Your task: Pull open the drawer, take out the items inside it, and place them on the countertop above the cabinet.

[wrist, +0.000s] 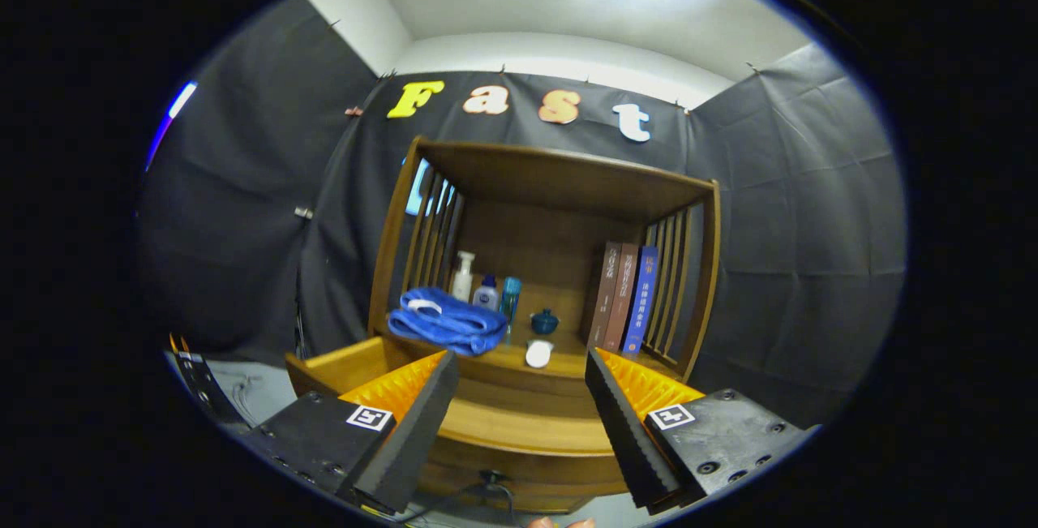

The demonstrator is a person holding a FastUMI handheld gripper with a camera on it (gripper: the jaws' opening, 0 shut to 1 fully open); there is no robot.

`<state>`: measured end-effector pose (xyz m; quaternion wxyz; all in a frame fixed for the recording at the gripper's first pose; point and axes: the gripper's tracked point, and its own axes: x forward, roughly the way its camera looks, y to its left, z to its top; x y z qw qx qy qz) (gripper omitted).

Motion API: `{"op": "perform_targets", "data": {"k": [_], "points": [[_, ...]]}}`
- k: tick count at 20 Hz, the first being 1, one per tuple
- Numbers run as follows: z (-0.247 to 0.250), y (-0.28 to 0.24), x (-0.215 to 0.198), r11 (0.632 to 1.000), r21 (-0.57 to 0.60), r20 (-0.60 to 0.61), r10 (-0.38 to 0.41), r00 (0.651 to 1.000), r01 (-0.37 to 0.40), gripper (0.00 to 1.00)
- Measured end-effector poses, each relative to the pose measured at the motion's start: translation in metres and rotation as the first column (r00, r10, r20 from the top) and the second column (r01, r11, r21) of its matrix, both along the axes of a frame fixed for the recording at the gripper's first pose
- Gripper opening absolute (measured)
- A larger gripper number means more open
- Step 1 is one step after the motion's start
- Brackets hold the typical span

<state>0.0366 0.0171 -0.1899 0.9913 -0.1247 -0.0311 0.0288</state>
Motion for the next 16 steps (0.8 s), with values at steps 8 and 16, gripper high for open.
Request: {"op": "perform_targets", "data": {"k": [8, 16], "points": [[-0.106, -0.017, -0.008, 0.997, 0.078, -0.124, 0.006, 0.992, 0.004, 0.99], [-0.120, -0.007, 0.001, 0.995, 0.097, -0.129, -0.019, 0.991, 0.031, 0.98]]}}
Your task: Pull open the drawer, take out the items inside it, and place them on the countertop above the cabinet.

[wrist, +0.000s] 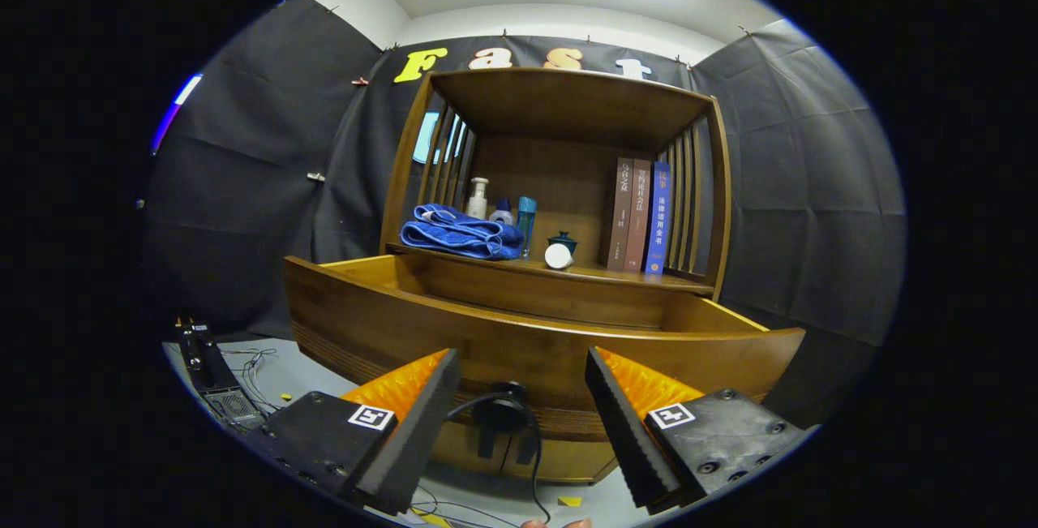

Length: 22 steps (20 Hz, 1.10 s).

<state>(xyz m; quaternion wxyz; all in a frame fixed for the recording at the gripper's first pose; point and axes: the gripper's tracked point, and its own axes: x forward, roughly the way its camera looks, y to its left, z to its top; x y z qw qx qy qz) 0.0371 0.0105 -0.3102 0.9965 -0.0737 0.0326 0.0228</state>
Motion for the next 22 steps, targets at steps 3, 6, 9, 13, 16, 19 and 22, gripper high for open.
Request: {"op": "perform_targets", "data": {"k": [3, 6, 9, 13, 16, 19, 22], "points": [[-0.009, 0.005, 0.007, 0.997, 0.048, -0.043, -0.059, 0.997, 0.061, 0.98], [-0.016, 0.008, 0.017, 0.996, 0.033, -0.080, -0.082, 0.993, 0.085, 0.99], [-0.016, 0.004, 0.018, 0.993, 0.019, -0.059, -0.117, 0.991, 0.118, 0.99], [-0.015, -0.002, 0.027, 0.994, 0.029, -0.054, -0.107, 0.993, 0.109, 0.99], [-0.015, -0.004, 0.039, 0.994, 0.020, -0.042, -0.109, 0.993, 0.110, 0.99], [-0.015, -0.002, 0.058, 0.993, 0.026, -0.041, -0.113, 0.993, 0.114, 1.00], [-0.011, -0.001, 0.085, 0.993, 0.033, -0.033, -0.115, 0.993, 0.116, 1.00]]}}
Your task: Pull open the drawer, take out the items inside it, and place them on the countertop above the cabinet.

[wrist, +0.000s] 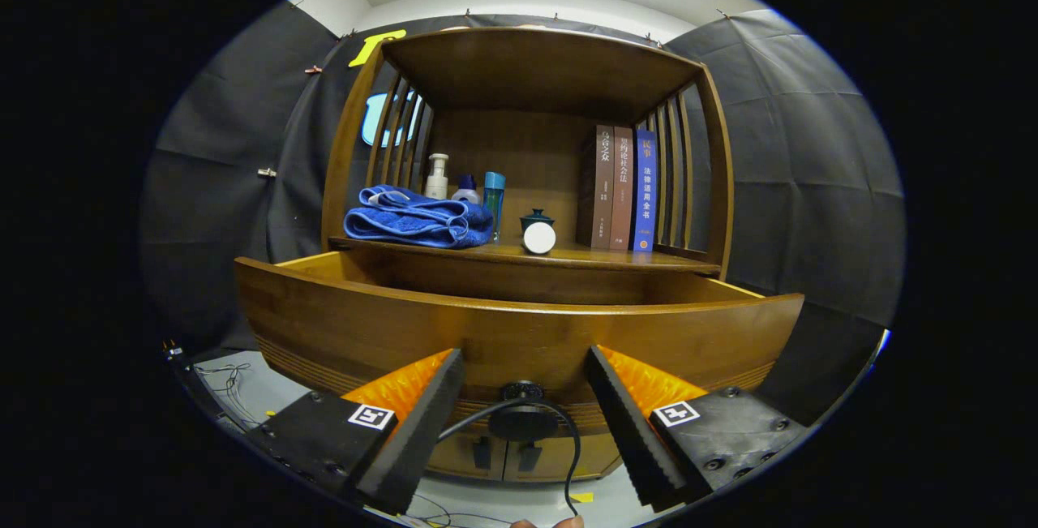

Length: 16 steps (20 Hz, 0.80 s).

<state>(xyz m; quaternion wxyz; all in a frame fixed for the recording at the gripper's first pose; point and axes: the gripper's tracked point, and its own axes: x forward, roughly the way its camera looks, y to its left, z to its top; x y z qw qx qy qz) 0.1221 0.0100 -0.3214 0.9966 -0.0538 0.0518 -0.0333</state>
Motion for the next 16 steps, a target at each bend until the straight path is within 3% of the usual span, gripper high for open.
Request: {"op": "perform_targets", "data": {"k": [16], "points": [[-0.008, -0.003, 0.124, 1.000, -0.008, 0.001, -0.011, 1.000, 0.011, 0.99]]}}
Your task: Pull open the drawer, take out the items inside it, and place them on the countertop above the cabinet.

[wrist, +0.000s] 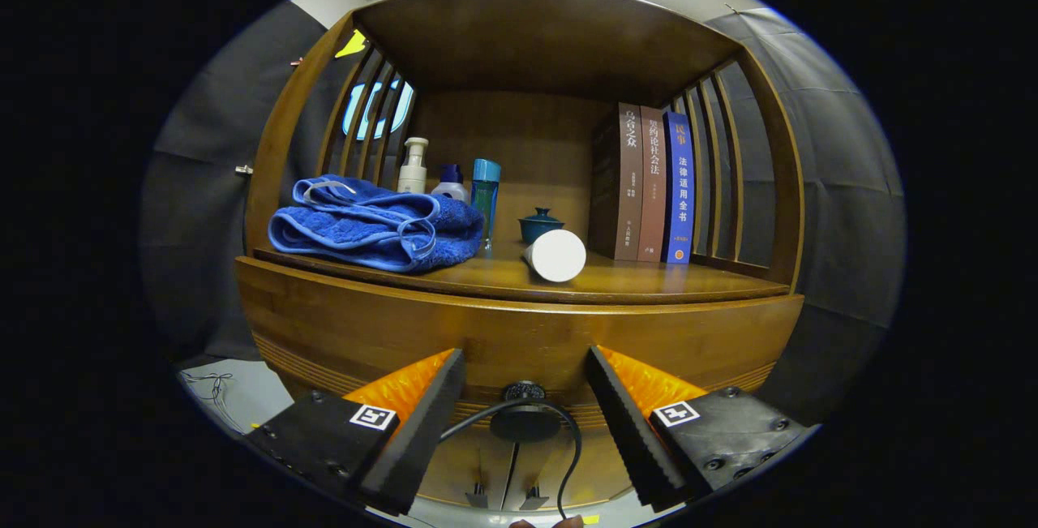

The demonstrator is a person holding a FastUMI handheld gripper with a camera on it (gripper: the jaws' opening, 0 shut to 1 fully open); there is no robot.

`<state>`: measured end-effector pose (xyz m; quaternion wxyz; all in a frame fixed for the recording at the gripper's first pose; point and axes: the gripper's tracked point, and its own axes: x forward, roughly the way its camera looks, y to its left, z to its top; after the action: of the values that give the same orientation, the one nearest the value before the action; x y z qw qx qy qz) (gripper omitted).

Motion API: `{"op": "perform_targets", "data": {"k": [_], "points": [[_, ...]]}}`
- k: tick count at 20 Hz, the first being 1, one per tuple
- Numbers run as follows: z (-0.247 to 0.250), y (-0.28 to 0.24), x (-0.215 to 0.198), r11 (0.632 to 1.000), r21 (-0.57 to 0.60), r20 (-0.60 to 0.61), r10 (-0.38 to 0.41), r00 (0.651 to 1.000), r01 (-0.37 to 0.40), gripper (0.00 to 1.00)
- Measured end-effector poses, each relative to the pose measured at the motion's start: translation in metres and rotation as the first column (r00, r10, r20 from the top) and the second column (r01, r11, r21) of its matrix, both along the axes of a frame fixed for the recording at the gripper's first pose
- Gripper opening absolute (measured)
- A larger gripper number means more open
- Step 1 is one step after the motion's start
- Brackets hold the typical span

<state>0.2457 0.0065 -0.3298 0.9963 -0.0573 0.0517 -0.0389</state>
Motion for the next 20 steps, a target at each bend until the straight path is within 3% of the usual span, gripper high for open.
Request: {"op": "perform_targets", "data": {"k": [6, 10, 15, 20], "points": [[0.005, -0.004, 0.001, 1.000, 0.017, 0.021, 0.005, 1.000, -0.005, 0.99], [0.041, -0.025, -0.001, 1.000, -0.016, 0.073, -0.006, 0.997, 0.007, 0.99], [0.084, -0.082, -0.010, 0.995, -0.092, 0.131, -0.034, 0.991, 0.046, 0.99], [0.128, -0.156, -0.031, 0.991, -0.085, 0.183, -0.089, 0.979, 0.106, 0.99]]}}
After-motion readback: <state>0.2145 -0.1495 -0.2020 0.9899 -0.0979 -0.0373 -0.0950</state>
